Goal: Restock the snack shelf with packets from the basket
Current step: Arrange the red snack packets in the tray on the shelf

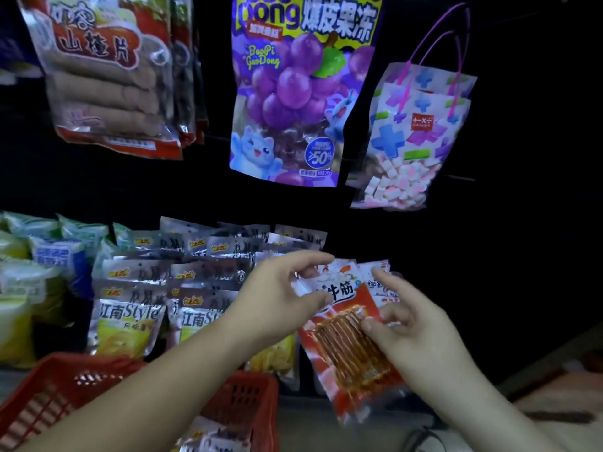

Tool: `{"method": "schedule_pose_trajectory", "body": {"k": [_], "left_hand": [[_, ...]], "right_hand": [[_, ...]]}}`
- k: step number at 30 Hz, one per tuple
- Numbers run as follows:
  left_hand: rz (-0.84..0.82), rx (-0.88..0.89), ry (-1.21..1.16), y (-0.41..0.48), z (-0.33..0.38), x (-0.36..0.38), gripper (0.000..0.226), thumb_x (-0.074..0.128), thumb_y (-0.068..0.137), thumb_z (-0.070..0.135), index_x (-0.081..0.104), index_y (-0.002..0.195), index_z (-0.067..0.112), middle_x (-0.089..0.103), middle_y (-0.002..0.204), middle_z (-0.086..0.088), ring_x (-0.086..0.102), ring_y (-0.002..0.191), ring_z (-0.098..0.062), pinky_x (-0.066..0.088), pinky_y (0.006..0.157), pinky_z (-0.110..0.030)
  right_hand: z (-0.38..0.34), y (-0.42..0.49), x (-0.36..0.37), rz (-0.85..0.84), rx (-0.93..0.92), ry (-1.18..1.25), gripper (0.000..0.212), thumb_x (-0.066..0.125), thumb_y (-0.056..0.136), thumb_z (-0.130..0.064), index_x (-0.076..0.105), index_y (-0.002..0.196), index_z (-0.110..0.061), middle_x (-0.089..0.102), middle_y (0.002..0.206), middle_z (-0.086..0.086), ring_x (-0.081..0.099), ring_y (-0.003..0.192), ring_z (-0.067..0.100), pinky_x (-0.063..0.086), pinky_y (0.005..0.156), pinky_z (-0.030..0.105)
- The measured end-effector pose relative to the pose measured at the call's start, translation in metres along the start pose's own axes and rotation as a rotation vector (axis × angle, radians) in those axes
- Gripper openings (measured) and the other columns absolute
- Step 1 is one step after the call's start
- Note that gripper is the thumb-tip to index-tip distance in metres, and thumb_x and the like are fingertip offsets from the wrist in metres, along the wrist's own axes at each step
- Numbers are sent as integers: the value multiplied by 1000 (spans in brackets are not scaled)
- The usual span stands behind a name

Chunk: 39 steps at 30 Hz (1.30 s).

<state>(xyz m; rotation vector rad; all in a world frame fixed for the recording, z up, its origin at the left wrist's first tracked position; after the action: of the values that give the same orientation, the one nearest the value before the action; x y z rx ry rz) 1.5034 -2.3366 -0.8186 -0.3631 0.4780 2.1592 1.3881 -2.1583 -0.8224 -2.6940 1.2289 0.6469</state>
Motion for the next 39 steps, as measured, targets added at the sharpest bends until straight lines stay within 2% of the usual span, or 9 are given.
{"method": "schedule_pose_trajectory", "body": {"k": [3,6,13,19,22,26,29,33,39], "left_hand": [[76,-16,-61,0,-8,-9,41,80,88,31,65,124,42,57,101,11,56,74,0,40,61,-13],[42,-17,-98,2,-8,-14,45,81,87,27,63,124,46,59,108,18,58,94,8,43,71,-8],[-27,13,-42,12,-2,-11,48,76,92,24,62,135,40,57,119,36,46,107,32,37,85,5],[124,-81,-159,15,-14,-5,57,78,89,30,52,137,47,64,116,21,68,87,-7,53,74,-20],[59,-269,-396,12,-24,10,57,82,86,25,55,134,39,76,97,3,75,86,-22,62,82,-43],[-12,-237,-419,2,-13,36,38,72,93,9,64,113,40,76,92,15,72,83,-9,59,73,-20],[145,-252,-499,3,-18,36,53,73,93,14,51,136,37,72,79,9,68,75,-7,53,68,-13],[206,-279,-578,-8,-10,44,59,77,90,16,48,134,42,75,90,4,72,80,-8,54,65,-12],[54,-249,-507,-10,-12,54,57,74,90,2,60,132,37,72,86,11,67,69,-2,63,71,-30]], "right_hand": [[4,2,11,-49,-23,1,55,70,95,-6,59,126,-50,66,88,12,71,82,33,60,75,55],[1,6,14,-80,-25,9,44,65,98,-5,64,122,-41,71,89,0,74,85,17,64,73,43],[2,17,13,-124,-8,87,66,75,90,-9,51,133,-53,75,106,-6,72,100,3,59,77,18],[12,26,11,31,33,74,80,78,90,-13,44,132,-72,51,152,-7,45,143,11,44,115,46],[18,31,6,117,89,188,79,81,88,-14,48,123,-77,57,147,1,51,139,16,46,114,49],[22,32,14,22,95,171,87,73,93,-6,39,126,-79,48,154,-16,43,144,9,40,119,47],[16,31,15,-33,37,153,95,71,95,-6,29,136,-79,41,158,-19,40,147,10,43,116,46],[7,32,8,66,-3,117,95,67,96,-3,22,137,-77,25,158,-31,26,141,-6,41,89,7],[13,36,3,32,80,156,64,71,94,-5,53,137,-49,56,141,-22,53,126,-4,47,100,21]]}}
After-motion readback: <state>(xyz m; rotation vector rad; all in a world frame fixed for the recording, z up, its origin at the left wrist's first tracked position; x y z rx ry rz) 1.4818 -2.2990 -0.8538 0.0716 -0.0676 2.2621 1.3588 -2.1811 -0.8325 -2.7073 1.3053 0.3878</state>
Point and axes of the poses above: each hand's wrist, its own y-axis towards the middle knuckle, its own x-axis out of the palm, z = x × y, the point moved 4 cm from there along y, towards the middle knuckle
